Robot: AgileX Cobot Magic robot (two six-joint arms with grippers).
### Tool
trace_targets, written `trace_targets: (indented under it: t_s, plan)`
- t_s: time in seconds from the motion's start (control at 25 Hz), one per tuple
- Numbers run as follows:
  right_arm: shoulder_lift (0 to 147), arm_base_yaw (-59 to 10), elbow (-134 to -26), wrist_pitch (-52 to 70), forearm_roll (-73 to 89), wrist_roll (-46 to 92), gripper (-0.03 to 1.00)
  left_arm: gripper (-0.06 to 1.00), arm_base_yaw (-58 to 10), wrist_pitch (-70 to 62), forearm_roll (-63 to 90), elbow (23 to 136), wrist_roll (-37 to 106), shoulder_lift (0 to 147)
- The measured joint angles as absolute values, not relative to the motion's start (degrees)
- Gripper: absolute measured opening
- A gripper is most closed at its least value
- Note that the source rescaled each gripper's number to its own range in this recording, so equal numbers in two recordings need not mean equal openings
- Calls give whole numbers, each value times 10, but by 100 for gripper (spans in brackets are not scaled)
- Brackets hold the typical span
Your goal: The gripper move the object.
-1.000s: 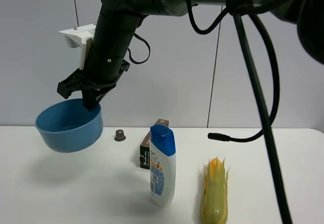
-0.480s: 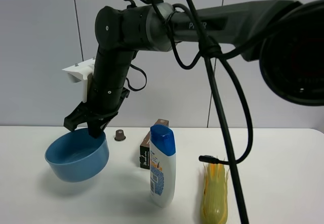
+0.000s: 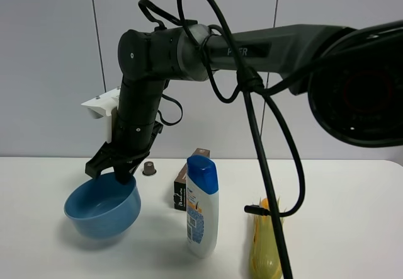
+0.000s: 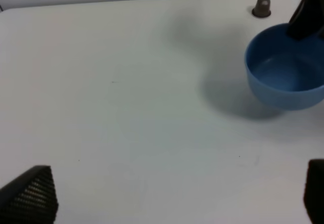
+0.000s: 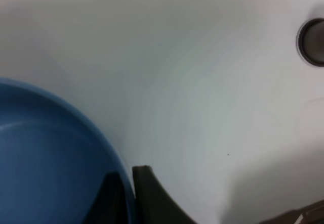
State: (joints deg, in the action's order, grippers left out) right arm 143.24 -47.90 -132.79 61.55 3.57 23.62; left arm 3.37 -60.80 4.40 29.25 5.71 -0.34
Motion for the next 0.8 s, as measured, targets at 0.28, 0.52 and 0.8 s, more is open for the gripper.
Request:
trace_targets:
  t_s: [0.28,0.52,0.8]
  plan:
    - [1436,-472,-1328,617,31,236,0,100,34,-608,44,293,57,-3]
    - [1436,-472,-1328,618,29,236,6,100,34,-608,44,293,57,-3]
    - [1434,-471,-1328,618,28,236,66,100,34,-608,44,293,57,-3]
